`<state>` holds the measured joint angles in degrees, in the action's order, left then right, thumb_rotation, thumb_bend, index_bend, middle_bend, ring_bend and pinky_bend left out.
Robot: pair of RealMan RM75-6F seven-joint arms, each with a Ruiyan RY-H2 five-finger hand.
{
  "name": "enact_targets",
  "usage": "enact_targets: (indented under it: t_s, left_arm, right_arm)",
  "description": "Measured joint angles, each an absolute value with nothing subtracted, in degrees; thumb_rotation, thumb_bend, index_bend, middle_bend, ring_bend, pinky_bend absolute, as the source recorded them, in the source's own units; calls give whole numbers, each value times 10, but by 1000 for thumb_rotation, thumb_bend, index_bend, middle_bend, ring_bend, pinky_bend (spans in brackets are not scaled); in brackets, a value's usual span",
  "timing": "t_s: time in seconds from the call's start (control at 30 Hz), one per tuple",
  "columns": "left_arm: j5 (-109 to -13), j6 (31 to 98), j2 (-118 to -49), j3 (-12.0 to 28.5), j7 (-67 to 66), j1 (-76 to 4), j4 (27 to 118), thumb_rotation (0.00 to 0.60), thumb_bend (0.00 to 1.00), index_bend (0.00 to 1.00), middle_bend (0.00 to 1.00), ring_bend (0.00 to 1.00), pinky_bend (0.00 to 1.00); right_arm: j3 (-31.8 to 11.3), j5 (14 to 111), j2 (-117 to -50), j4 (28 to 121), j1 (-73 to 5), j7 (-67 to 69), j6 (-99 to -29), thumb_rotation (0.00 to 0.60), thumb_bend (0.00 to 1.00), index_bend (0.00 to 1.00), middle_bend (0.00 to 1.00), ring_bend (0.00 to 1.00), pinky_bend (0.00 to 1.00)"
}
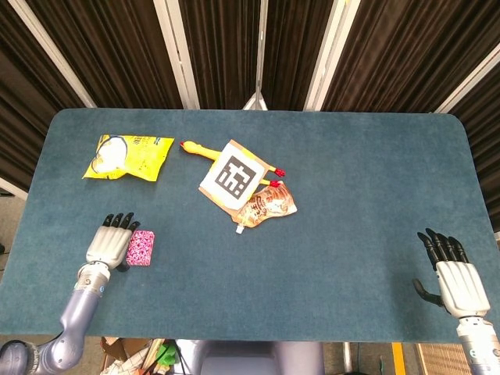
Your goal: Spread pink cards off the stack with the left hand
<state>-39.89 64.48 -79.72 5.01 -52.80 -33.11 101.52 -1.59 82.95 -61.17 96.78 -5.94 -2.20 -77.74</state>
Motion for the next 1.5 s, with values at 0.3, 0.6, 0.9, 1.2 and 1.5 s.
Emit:
enact_targets:
  t_s: [0.3, 0.6, 0.9, 1.2, 1.5]
  left_arm:
    - [-361, 641, -818, 48, -530, -352, 1001, 600, 191, 167, 0, 0, 0]
    - [-340, 643, -828, 44, -524, -369, 994, 600, 210, 206, 0, 0, 0]
    - [-330, 647, -832, 39, -511, -375, 990, 600, 408, 399, 0, 0, 0]
    - [-341, 650, -827, 41, -484, -377, 1001, 600, 413, 414, 0, 0, 0]
    - [-360, 672, -812, 48, -494, -392, 1058, 600, 413, 419, 0, 0, 0]
  right_arm:
    - [-17, 827, -611, 970, -60, -23, -777, 600, 362, 0, 0, 0, 18]
    - [-16, 828, -612, 969, -60, -22, -777, 600, 362, 0, 0, 0, 18]
    - [-16, 829, -612, 968, -59, -21, -779, 600, 362, 0, 0, 0, 19]
    - [-17, 830, -612, 969, -59, -20, -779, 600, 362, 0, 0, 0, 19]
    - [-17, 830, -611, 970, -59, -19, -780, 600, 363, 0, 0, 0, 19]
